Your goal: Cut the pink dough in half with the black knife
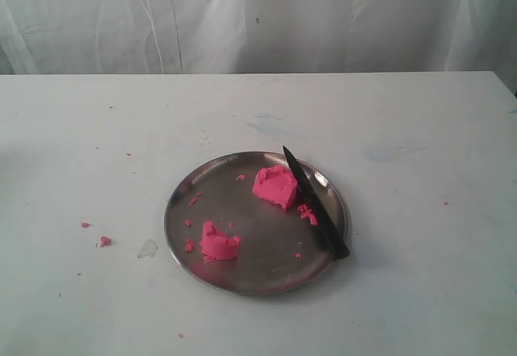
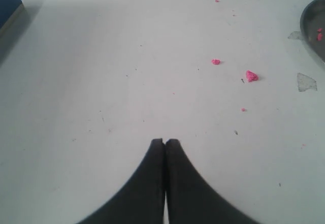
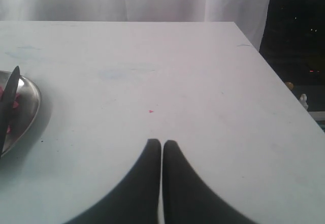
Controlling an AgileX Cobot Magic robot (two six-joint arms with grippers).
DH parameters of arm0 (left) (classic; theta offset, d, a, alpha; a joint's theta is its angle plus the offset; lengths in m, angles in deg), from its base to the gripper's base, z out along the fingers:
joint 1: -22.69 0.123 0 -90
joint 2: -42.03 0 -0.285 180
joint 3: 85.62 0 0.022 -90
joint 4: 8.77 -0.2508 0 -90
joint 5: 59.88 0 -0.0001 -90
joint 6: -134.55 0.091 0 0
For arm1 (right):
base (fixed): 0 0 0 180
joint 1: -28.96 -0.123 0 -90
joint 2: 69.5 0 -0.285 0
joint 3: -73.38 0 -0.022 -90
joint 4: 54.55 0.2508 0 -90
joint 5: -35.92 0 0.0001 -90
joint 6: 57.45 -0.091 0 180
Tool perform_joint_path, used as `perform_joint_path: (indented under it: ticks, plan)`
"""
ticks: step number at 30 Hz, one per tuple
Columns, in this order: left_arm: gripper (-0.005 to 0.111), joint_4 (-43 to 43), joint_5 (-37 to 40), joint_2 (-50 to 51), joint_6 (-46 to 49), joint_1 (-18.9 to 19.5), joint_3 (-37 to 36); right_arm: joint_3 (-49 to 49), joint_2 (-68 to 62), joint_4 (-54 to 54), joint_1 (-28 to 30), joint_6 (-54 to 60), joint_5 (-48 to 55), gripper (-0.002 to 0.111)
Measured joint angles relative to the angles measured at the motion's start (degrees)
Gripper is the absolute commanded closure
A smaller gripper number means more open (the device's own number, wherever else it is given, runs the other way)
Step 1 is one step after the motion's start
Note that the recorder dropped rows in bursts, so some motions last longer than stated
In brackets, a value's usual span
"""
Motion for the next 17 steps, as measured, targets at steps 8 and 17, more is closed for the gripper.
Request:
perform_joint_path:
  ticks: [8, 17]
  plan:
    - [0.107, 0.00, 0.00, 0.00, 0.00, 0.00, 0.00, 0.00, 0.00, 0.00, 0.00, -0.12, 0.00, 0.107]
    - [0.107, 0.00, 0.00, 0.00, 0.00, 0.00, 0.00, 0.00, 0.00, 0.00, 0.00, -0.46, 0.00, 0.107]
